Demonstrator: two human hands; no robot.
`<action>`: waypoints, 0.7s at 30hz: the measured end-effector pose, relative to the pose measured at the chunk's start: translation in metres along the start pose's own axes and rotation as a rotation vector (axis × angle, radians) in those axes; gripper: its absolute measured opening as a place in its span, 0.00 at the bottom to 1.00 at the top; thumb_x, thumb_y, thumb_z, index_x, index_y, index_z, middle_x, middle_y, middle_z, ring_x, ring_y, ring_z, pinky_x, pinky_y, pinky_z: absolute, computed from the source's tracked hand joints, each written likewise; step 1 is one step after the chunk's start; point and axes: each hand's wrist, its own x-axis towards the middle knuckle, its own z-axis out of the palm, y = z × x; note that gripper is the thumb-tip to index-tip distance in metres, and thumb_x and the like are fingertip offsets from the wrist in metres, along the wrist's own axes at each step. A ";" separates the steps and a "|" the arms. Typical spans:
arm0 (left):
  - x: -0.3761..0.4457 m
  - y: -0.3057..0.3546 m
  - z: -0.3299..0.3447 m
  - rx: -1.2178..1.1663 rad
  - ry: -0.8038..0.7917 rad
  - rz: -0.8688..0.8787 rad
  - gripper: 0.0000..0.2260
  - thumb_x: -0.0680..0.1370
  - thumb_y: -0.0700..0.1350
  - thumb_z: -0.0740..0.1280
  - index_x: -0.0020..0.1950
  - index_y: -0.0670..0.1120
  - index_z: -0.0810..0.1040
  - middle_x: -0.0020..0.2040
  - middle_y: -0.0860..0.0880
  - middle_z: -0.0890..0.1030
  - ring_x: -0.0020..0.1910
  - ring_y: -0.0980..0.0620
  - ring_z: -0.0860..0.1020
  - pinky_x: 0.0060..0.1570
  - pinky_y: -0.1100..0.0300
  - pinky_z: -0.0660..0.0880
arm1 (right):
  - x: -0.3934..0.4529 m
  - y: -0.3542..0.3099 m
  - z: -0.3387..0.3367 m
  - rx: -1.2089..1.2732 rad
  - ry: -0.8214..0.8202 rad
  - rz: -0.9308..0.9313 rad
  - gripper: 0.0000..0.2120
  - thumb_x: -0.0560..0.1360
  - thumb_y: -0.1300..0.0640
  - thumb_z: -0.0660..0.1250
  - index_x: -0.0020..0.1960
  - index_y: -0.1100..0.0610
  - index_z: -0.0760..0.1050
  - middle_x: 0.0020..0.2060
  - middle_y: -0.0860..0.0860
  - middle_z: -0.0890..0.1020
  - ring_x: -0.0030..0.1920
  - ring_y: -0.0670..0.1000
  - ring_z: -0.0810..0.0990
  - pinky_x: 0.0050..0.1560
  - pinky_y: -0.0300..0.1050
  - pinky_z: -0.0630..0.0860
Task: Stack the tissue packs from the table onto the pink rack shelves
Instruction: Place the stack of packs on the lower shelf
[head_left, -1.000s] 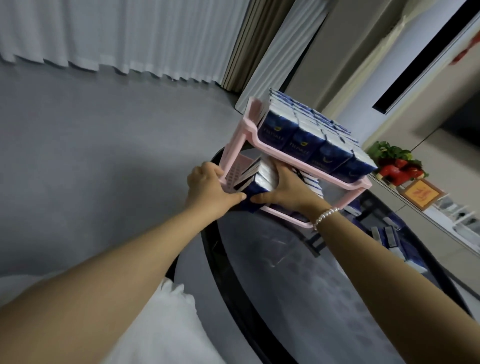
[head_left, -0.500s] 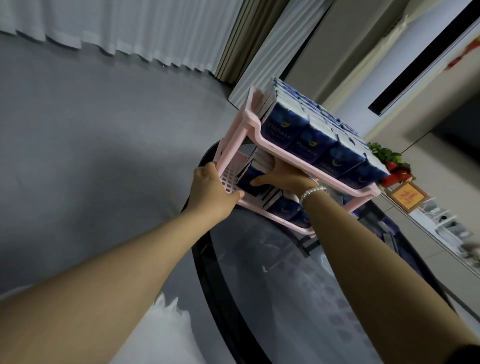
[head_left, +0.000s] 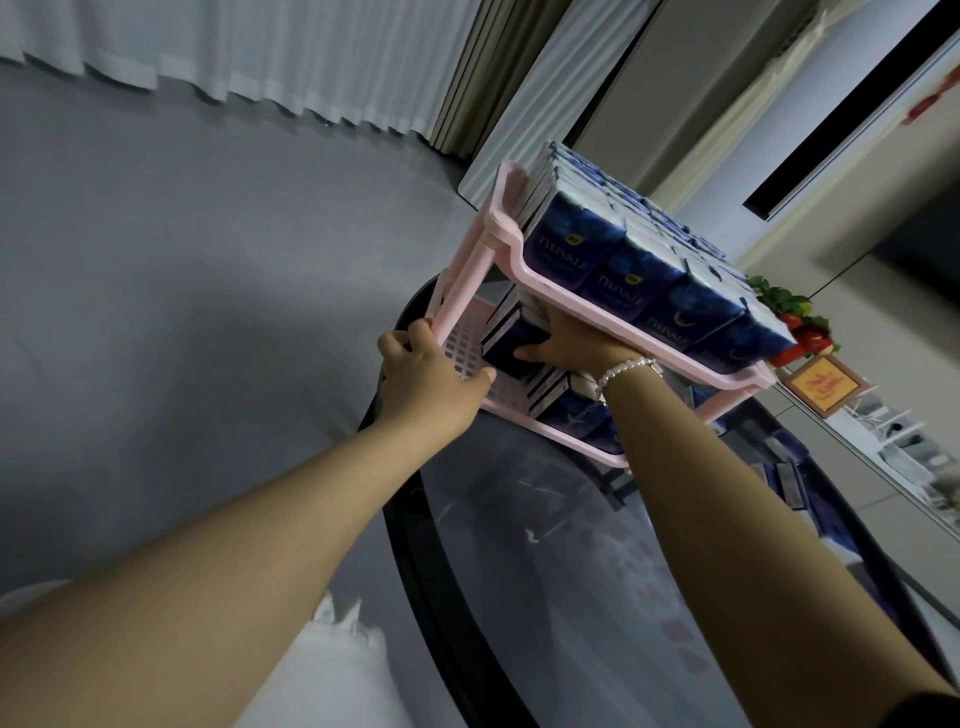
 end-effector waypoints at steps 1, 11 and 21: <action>0.000 0.000 0.000 -0.002 -0.002 -0.002 0.30 0.74 0.52 0.70 0.69 0.43 0.59 0.65 0.44 0.60 0.57 0.45 0.73 0.56 0.52 0.76 | 0.000 -0.001 0.000 -0.023 0.014 -0.013 0.25 0.70 0.51 0.71 0.37 0.37 0.53 0.35 0.38 0.57 0.34 0.36 0.55 0.51 0.42 0.61; 0.000 0.000 0.001 -0.013 -0.014 -0.001 0.30 0.74 0.52 0.70 0.70 0.44 0.59 0.66 0.44 0.60 0.57 0.44 0.72 0.51 0.56 0.74 | -0.018 -0.002 -0.004 0.090 0.042 0.019 0.37 0.69 0.46 0.72 0.73 0.52 0.60 0.68 0.51 0.68 0.67 0.53 0.67 0.65 0.41 0.60; -0.004 0.001 0.000 -0.041 -0.027 -0.017 0.35 0.74 0.52 0.70 0.74 0.44 0.55 0.69 0.44 0.59 0.60 0.43 0.73 0.57 0.52 0.75 | -0.031 -0.004 0.004 0.251 0.167 0.185 0.31 0.72 0.46 0.69 0.71 0.53 0.64 0.68 0.52 0.70 0.67 0.55 0.68 0.68 0.46 0.64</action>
